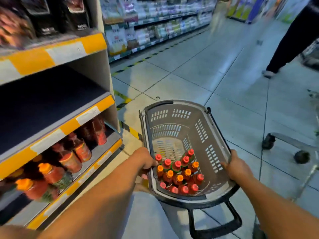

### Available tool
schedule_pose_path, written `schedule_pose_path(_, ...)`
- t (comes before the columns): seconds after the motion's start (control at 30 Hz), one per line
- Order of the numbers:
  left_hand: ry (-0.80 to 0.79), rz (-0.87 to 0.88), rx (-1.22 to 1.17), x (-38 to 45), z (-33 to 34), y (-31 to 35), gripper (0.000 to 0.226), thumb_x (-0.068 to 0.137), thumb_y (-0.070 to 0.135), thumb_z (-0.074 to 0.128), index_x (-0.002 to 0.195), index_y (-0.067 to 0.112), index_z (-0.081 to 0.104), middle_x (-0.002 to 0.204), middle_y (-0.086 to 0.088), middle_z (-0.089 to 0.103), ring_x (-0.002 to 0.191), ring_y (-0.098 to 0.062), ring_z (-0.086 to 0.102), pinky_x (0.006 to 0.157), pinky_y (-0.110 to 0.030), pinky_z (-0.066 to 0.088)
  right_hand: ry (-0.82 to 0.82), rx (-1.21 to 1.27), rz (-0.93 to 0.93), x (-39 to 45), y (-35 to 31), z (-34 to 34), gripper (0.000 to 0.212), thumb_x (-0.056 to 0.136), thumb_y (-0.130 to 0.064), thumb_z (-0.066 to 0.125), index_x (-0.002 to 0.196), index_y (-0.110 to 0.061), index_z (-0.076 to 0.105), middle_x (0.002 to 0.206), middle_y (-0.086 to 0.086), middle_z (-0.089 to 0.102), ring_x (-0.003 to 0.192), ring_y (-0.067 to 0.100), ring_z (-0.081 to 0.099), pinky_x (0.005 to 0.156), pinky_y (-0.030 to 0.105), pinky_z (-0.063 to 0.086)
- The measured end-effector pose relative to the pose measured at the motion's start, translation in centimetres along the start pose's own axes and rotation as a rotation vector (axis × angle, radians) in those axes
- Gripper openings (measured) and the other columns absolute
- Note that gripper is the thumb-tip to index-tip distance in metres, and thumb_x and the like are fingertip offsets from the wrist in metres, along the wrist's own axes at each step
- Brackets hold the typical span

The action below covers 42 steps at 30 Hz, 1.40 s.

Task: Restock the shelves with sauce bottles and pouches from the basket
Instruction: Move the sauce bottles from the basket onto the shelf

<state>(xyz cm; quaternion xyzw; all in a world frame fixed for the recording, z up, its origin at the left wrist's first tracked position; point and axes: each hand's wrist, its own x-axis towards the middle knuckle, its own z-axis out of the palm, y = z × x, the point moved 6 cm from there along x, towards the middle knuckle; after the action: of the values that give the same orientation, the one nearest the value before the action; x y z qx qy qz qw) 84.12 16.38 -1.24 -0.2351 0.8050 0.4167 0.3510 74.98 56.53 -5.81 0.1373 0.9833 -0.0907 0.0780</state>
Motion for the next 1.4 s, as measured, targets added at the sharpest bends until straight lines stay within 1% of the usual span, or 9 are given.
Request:
schedule_pose_path(0.1, -0.132, -0.054, -0.019, -0.7, 0.3, -0.6, 0.014, 0.108, 0.004, 0.051, 0.114, -0.003, 0.061, 0.108, -0.027, 0.064, 0.096, -0.038, 0.068, 0.096, -0.056, 0.056, 0.000, -0.052, -0.069, 1.1, -0.7, -0.2, 0.058, 0.093, -0.054, 0.066, 0.132, -0.028, 0.033, 0.088, 0.003, 0.060, 0.070, 0.026, 0.055, 0.058, 0.035, 0.040)
schedule_pose_path(0.23, -0.235, -0.136, 0.047, -1.7, 0.4, -1.5, 0.025, 0.110, 0.014, 0.046, 0.124, -0.004, 0.056, 0.088, -0.019, 0.063, 0.076, -0.029, 0.064, 0.075, -0.039, 0.057, 0.055, -0.096, -0.154, 2.2, -0.9, -0.1, 0.059, 0.090, -0.058, 0.065, 0.131, -0.031, 0.033, 0.081, -0.003, 0.058, 0.065, 0.024, 0.057, 0.053, 0.034, 0.043)
schedule_pose_path(0.4, 0.243, 0.138, 0.541, -1.6, -3.4, 1.1, 0.020, 0.098, 0.016, 0.059, 0.079, 0.012, 0.057, 0.078, -0.009, 0.062, 0.079, -0.032, 0.067, 0.070, -0.037, 0.056, 0.108, -0.122, -0.278, 3.4, -1.5, -0.2, 0.062, 0.087, -0.063, 0.066, 0.132, -0.036, 0.033, 0.083, -0.001, 0.060, 0.066, 0.027, 0.058, 0.054, 0.035, 0.047)
schedule_pose_path(0.5, 0.434, 0.297, 0.580, -1.2, -4.8, 1.6, 0.012, 0.092, 0.022, 0.065, 0.094, 0.014, 0.056, 0.099, -0.011, 0.064, 0.094, -0.034, 0.062, 0.079, -0.042, 0.055, 0.090, -0.123, -0.356, 4.1, -2.5, -0.4, 0.063, 0.088, -0.063, 0.066, 0.134, -0.037, 0.031, 0.096, 0.005, 0.069, 0.074, 0.030, 0.062, 0.056, 0.035, 0.044)
schedule_pose_path(0.7, 0.202, 0.396, 1.054, -0.1, -2.3, -0.5, 0.039, 0.095, 0.054, 0.055, 0.129, 0.035, 0.061, 0.128, 0.003, 0.058, 0.129, -0.024, 0.052, 0.112, -0.054, 0.033, 0.017, -0.124, -0.464, 4.6, -3.9, -1.0, 0.069, 0.091, -0.058, 0.067, 0.144, -0.032, 0.031, 0.105, 0.007, 0.070, 0.090, 0.032, 0.067, 0.067, 0.040, 0.053)
schedule_pose_path(1.07, 0.097, 0.363, 1.116, -2.1, -2.1, -4.2, 0.034, 0.100, 0.057, 0.046, 0.111, 0.035, 0.070, 0.117, 0.006, 0.063, 0.125, -0.022, 0.055, 0.122, -0.064, 0.014, -0.203, -0.105, -0.511, 0.3, -5.4, 0.0, 0.076, 0.095, -0.053, 0.065, 0.153, -0.029, 0.022, 0.101, 0.010, 0.068, 0.079, 0.026, 0.059, 0.069, 0.037, 0.050)
schedule_pose_path(1.17, 0.067, 0.328, 1.114, -2.5, -1.7, -4.3, 0.033, 0.102, 0.052, 0.047, 0.109, 0.031, 0.071, 0.113, 0.003, 0.069, 0.119, -0.026, 0.061, 0.121, -0.063, 0.020, -0.184, -0.159, -0.485, -0.8, -5.8, -0.1, 0.080, 0.095, -0.056, 0.064, 0.155, -0.030, 0.018, 0.108, 0.008, 0.066, 0.079, 0.024, 0.057, 0.066, 0.036, 0.047)
schedule_pose_path(1.27, 0.045, 0.333, 1.067, -2.2, -2.0, -3.3, 0.031, 0.099, 0.047, 0.056, 0.123, 0.030, 0.068, 0.126, -0.001, 0.070, 0.119, -0.027, 0.063, 0.106, -0.045, 0.047, -0.149, -0.245, -0.451, -1.8, -6.8, -1.3, 0.087, 0.092, -0.059, 0.066, 0.158, -0.029, 0.017, 0.130, 0.012, 0.054, 0.107, 0.032, 0.060, 0.080, 0.042, 0.052)
schedule_pose_path(1.4, 0.044, 0.364, 0.999, 0.0, -1.8, 0.7, 0.032, 0.099, 0.039, 0.063, 0.123, 0.020, 0.070, 0.123, -0.008, 0.070, 0.114, -0.030, 0.065, 0.093, -0.037, 0.053, 0.156, 0.005, -0.642, -4.9, -12.0, -3.0, 0.062, 0.091, -0.041, 0.068, 0.146, -0.025, 0.045, 0.127, 0.005, 0.055, 0.111, 0.028, 0.055, 0.086, 0.042, 0.052)
